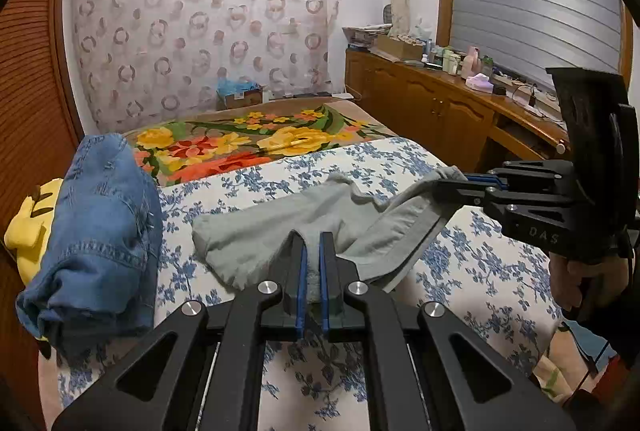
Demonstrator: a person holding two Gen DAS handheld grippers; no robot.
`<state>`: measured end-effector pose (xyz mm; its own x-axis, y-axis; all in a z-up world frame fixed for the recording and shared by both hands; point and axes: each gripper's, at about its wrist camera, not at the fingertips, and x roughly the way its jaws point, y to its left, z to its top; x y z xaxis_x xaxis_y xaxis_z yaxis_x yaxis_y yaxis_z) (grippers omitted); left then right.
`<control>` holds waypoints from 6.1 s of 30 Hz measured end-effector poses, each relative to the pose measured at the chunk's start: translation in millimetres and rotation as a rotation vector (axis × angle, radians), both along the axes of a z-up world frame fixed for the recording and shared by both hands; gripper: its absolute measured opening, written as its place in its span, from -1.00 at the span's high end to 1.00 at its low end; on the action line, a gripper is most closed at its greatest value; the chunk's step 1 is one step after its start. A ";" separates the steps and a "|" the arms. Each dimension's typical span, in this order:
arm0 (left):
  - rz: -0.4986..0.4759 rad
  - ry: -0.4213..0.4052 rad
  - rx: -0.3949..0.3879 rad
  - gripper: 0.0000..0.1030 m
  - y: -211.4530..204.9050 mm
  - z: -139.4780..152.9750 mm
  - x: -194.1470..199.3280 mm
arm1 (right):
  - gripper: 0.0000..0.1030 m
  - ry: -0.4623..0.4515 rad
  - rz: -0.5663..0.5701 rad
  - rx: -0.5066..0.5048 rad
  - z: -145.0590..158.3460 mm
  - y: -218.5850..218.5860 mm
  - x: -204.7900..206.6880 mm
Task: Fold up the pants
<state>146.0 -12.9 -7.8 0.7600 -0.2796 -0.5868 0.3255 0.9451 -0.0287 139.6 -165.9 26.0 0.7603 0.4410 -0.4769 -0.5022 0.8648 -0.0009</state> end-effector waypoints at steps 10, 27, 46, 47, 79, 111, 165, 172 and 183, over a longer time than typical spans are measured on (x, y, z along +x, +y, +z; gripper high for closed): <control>-0.023 0.009 -0.025 0.88 1.8 -12.6 -36.8 | 0.85 0.021 -0.003 0.014 -13.4 -10.7 -37.3; -0.031 0.038 -0.072 0.88 6.0 -30.8 -79.4 | 0.85 0.067 0.017 0.052 -28.9 -15.8 -82.5; -0.072 0.040 -0.082 0.88 -1.6 -30.6 -110.5 | 0.85 0.085 0.031 0.072 -31.7 -22.6 -122.1; -0.077 0.040 -0.084 0.88 -1.9 -30.0 -113.2 | 0.85 0.085 0.033 0.074 -31.4 -23.7 -124.5; -0.015 -0.001 -0.080 0.88 9.7 -14.2 -57.5 | 0.85 -0.035 0.003 0.061 -13.3 0.3 -97.1; 0.063 0.059 -0.099 -0.36 30.4 -42.8 -27.6 | 0.35 0.058 -0.080 0.052 -36.7 8.6 -15.6; 0.001 0.180 -0.043 0.52 20.7 -101.3 -27.7 | 0.90 0.201 -0.121 0.007 -82.4 -30.9 -16.9; 0.019 0.111 -0.105 0.78 39.6 -80.5 -49.7 | 0.90 0.151 -0.122 0.030 -76.0 -34.3 -31.5; 0.021 0.160 -0.077 0.77 46.5 -91.6 -81.8 | 0.90 0.157 -0.037 0.039 -67.7 -34.3 -77.6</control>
